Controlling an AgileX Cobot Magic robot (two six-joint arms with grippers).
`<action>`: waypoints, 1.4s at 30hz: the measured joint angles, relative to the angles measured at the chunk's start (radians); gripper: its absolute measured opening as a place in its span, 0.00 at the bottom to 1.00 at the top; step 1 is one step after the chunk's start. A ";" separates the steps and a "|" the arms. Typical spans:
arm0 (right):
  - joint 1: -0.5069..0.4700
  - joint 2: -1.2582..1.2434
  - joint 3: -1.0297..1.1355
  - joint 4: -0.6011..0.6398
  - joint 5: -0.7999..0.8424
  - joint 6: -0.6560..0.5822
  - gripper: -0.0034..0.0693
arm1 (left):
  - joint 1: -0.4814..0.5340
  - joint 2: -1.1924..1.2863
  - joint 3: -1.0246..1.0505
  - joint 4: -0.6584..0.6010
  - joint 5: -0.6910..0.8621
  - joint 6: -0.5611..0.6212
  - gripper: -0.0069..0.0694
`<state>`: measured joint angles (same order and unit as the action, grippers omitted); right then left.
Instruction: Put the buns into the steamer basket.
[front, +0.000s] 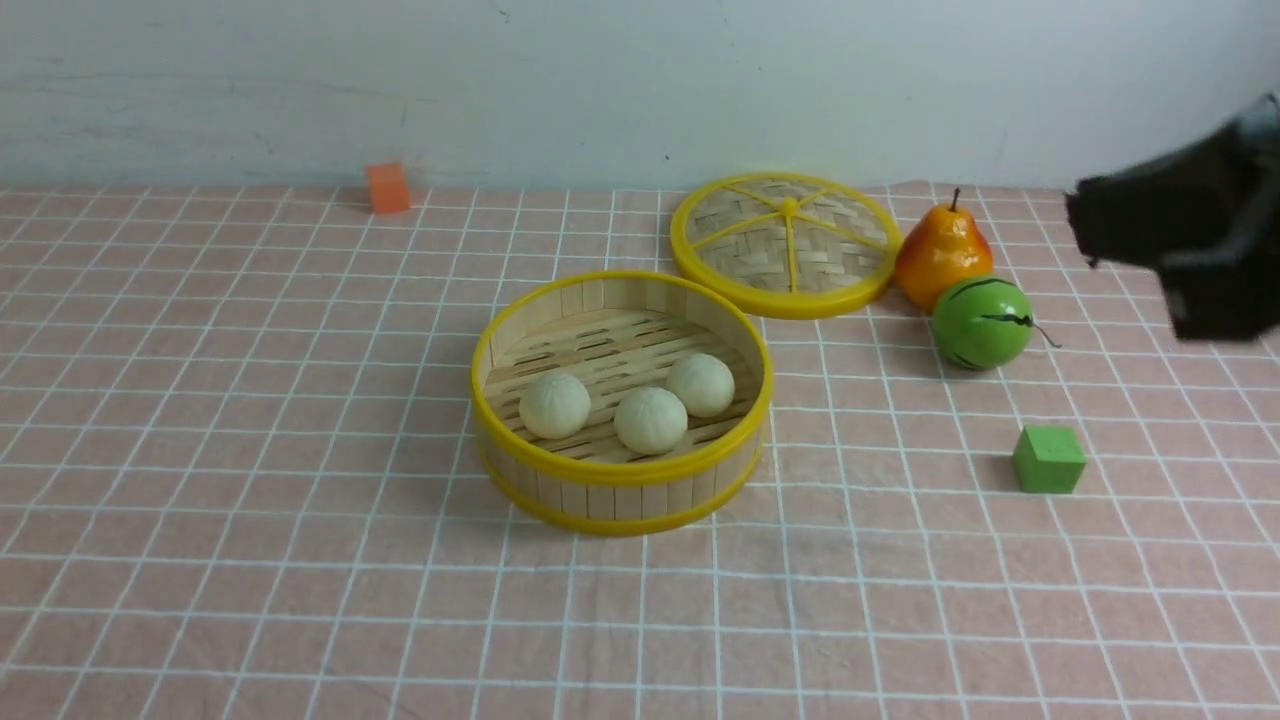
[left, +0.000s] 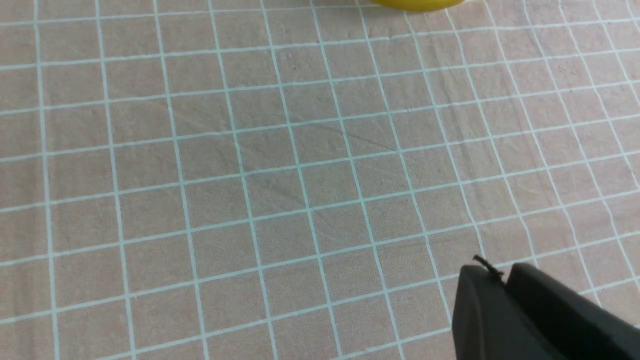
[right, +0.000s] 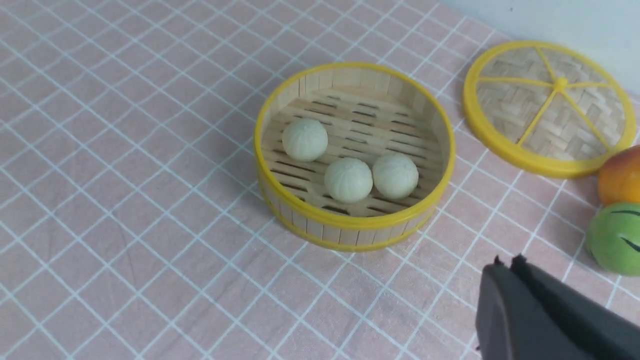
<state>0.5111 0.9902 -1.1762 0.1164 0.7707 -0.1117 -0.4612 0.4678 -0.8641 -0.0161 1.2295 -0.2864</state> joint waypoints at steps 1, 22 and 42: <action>0.000 -0.066 0.074 -0.007 -0.044 0.000 0.02 | 0.000 0.000 0.000 0.000 0.000 0.000 0.17; 0.000 -0.576 0.482 -0.002 -0.095 0.000 0.03 | 0.000 0.000 0.000 0.000 0.000 0.000 0.19; -0.491 -0.955 1.201 -0.026 -0.682 0.227 0.02 | 0.000 0.000 0.000 0.000 0.000 0.000 0.21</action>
<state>0.0205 0.0350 0.0247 0.0908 0.0889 0.1155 -0.4612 0.4678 -0.8641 -0.0161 1.2295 -0.2864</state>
